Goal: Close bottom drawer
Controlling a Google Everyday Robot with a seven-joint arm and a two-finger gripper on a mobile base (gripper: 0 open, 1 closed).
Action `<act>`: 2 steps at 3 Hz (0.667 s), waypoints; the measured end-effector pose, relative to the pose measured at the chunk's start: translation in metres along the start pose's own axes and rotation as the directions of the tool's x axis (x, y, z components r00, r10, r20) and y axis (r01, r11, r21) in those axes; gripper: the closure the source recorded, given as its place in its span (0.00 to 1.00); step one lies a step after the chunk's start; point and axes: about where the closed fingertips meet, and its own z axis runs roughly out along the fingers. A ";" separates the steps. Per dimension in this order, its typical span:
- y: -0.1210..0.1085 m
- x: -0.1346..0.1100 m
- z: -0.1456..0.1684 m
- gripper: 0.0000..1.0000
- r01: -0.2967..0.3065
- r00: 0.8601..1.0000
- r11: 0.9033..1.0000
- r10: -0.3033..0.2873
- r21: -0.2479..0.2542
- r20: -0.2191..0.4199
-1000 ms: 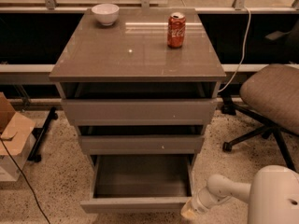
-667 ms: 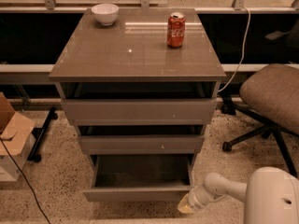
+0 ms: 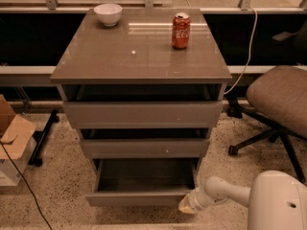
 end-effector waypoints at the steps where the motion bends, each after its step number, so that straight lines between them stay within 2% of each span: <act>1: -0.022 -0.019 0.009 1.00 0.052 0.998 0.997 -0.054 0.062 0.024; 2: -0.047 -0.035 0.015 1.00 0.067 0.994 0.993 -0.074 0.097 0.078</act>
Offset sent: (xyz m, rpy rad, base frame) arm 0.1150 0.0162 0.0069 0.0828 -0.2298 -0.0231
